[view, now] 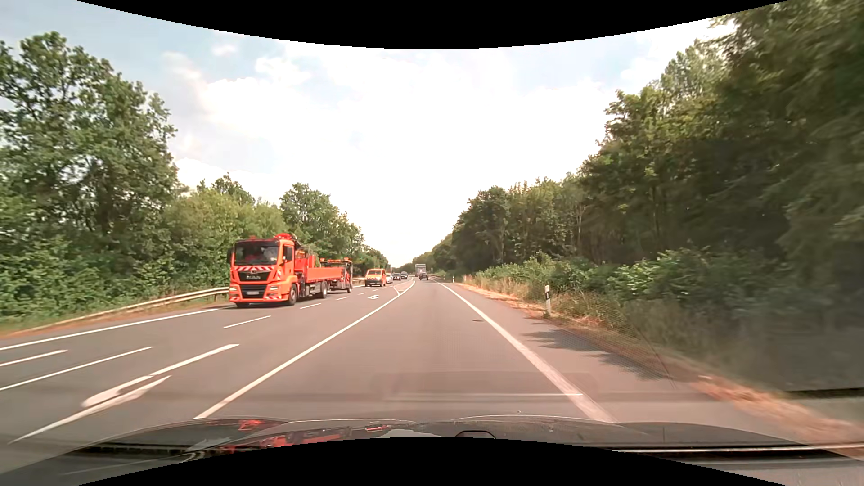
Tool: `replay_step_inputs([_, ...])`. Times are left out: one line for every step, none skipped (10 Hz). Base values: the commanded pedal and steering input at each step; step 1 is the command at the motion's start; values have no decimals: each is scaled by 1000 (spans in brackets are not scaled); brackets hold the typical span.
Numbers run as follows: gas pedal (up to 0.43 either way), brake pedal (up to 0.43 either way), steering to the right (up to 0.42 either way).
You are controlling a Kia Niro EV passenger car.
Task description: Follow the waypoints while adhering to traffic rules and regulations
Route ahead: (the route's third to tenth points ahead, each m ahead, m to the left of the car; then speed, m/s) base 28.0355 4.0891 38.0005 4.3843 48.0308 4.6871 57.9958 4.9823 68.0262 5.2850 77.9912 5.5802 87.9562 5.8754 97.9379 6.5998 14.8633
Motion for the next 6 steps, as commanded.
replay_step_inputs([248, 0, -6])
replay_step_inputs([240, 0, -9])
replay_step_inputs([240, 0, -11])
replay_step_inputs([240, 0, -11])
replay_step_inputs([240, 0, -9])
replay_step_inputs([240, 0, -9])
